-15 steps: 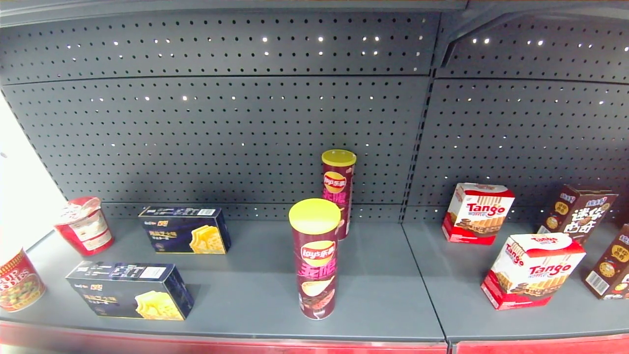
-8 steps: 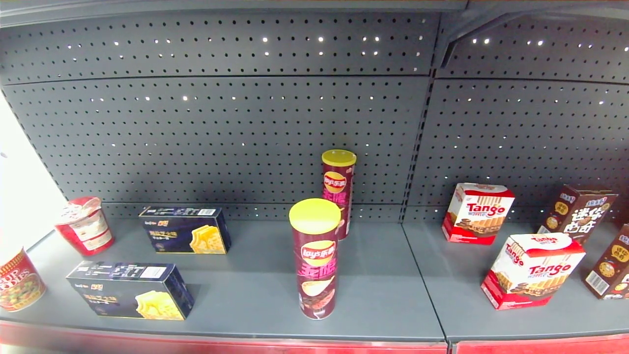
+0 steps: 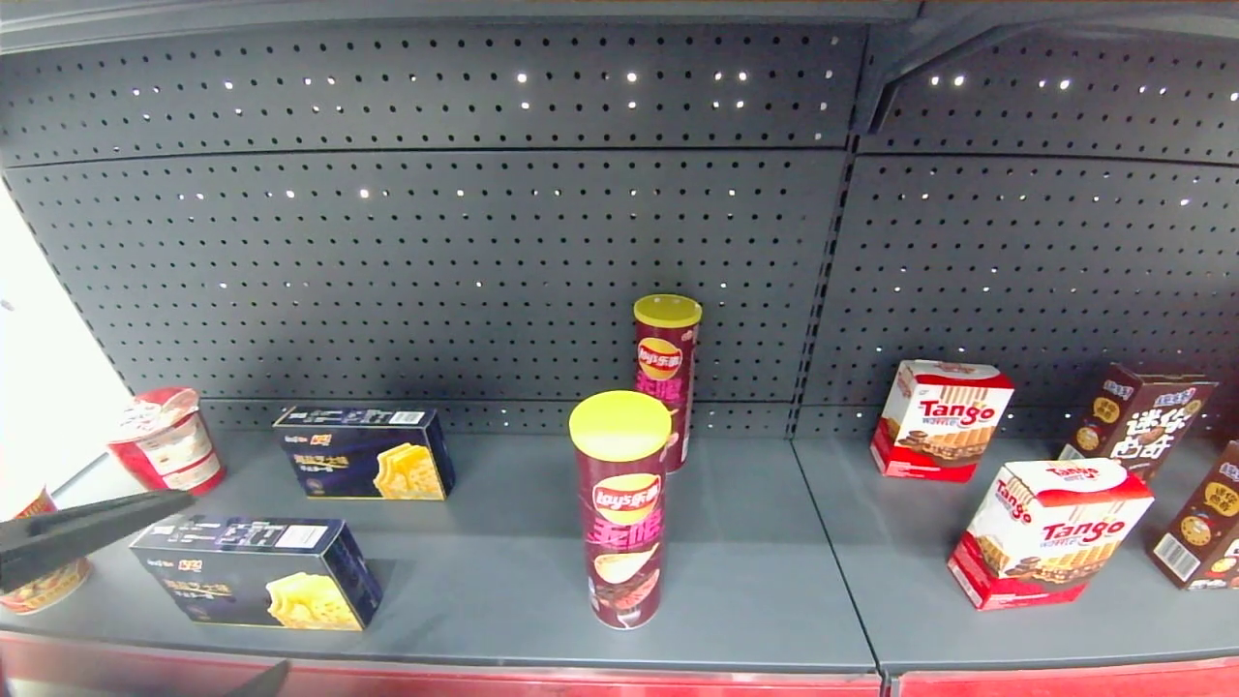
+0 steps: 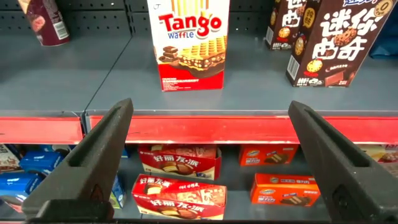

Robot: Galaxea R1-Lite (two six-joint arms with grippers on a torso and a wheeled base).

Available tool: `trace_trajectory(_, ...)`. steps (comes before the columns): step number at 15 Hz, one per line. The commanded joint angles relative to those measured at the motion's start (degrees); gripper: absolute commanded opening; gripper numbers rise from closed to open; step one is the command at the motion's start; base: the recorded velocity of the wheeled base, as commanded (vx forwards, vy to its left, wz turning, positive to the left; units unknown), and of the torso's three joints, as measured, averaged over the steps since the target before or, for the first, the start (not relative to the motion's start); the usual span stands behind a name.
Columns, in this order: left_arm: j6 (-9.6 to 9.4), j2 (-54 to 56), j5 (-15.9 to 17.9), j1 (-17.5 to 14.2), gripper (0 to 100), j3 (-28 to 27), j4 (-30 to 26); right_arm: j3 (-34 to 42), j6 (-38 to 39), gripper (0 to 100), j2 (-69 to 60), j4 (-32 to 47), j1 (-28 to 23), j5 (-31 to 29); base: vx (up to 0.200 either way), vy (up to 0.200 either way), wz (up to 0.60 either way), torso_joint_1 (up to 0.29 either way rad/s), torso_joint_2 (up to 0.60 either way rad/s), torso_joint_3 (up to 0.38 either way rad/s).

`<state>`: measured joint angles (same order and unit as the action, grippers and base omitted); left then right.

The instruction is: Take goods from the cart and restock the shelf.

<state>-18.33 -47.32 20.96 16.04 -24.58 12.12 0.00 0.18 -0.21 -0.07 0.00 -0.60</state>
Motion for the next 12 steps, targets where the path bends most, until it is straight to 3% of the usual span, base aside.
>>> trace_trajectory(1, 2.25, -25.71, 0.49, 6.02, 100, -3.29, 8.36, 0.0, -0.01, 100, 0.21, -0.01, 0.0, -0.02, 0.0, 0.0, 0.0, 0.0, 0.0, 0.0)
trace_trajectory(2, 2.25, -25.71, 0.49, 6.02, 100, -3.29, 8.36, 0.0, -0.01, 100, 0.21, -0.01, 0.0, -0.02, 0.0, 0.0, 0.0, 0.0, 0.0, 0.0)
trace_trajectory(4, 2.07, -39.07, -0.92, 6.02, 100, -4.6, 15.04, 0.0, -0.01, 100, 0.21, -0.01, 0.0, -0.02, 0.0, 0.0, 0.0, 0.0, 0.0, 0.0)
trace_trajectory(10, 1.9, -53.4, -8.3, 6.9, 100, -10.4, 18.64, 0.0, -0.09, 100, 0.21, -0.01, 0.0, -0.02, 0.0, 0.0, 0.0, 0.0, 0.0, 0.0)
trace_trajectory(12, 2.16, -54.1, -9.18, 7.95, 100, -11.02, 20.14, 0.0, -0.01, 100, 0.21, -0.01, 0.0, -0.02, 0.0, 0.0, 0.0, 0.0, 0.0, 0.0)
